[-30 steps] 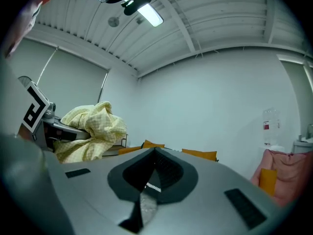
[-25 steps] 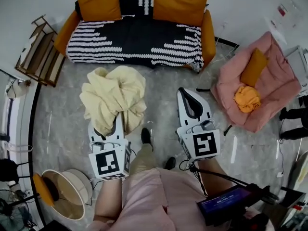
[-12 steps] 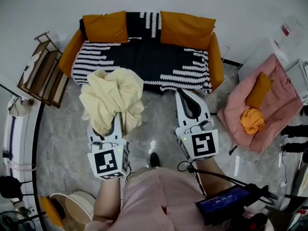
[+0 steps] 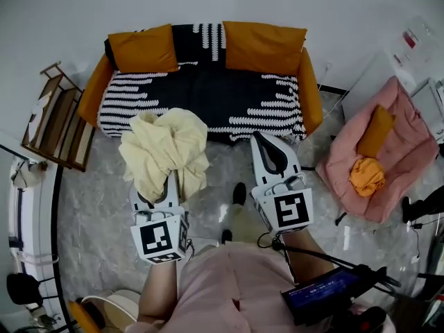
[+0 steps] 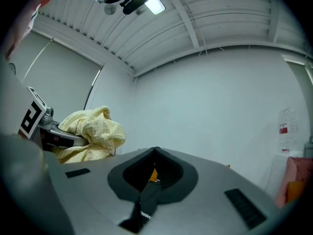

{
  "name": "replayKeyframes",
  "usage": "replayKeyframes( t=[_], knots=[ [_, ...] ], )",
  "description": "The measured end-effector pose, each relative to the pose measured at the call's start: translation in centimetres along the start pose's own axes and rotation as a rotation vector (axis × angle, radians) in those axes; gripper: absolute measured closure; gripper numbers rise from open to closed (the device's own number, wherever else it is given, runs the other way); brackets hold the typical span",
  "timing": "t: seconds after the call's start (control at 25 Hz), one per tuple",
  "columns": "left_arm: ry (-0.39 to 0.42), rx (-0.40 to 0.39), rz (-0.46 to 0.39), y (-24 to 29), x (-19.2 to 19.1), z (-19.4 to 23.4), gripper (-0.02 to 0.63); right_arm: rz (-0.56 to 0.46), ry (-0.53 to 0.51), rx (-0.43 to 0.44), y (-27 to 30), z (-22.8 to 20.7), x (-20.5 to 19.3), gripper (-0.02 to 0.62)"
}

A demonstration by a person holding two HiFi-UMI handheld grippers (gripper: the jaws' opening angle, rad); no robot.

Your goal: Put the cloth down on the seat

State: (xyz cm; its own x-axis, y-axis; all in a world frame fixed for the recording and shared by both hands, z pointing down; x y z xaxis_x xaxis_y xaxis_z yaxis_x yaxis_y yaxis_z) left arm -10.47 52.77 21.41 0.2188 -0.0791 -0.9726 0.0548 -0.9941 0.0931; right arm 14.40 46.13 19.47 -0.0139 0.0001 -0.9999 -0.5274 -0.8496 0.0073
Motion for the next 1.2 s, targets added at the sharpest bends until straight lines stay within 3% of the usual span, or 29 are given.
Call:
replayKeyframes(
  t=[0.12,0.32,0.76,1.2],
  knots=[
    [-0.007,-0.013,0.017,2.3,-0.5,0.0,0.445,0.012,0.013,-0.002,1.9,-1.1,-0.7,0.594],
    [-0.038,-0.047,0.035,11.5,-1.8,-0.1,0.445,0.023,0.046,-0.001,9.3,-5.7,-3.2,0.594],
    [-0.002,-0.074,0.036,29.2,1.3,0.1,0.445,0.058,0.062,-0.027,23.0,-16.9,-3.1,0.594],
    [0.019,-0.015,-0.043,38.4,4.6,1.7,0.445,-0.020,0.020,0.018,32.1,-22.0,-0.2,0.595]
  ],
)
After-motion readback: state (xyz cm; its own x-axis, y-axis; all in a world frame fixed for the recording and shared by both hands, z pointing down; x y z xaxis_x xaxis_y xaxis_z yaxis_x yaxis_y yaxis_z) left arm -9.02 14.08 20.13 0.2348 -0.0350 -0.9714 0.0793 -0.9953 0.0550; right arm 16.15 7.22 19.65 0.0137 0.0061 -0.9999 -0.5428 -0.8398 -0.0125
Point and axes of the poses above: the fingertips, and each gripper's own axes: y forward along the fingers, z to its left, x out of its top, the point moved 10 cm from there along -y, backward along the fingers, and after that the axes turned 8 degrees about y, right-handed, at the moved point
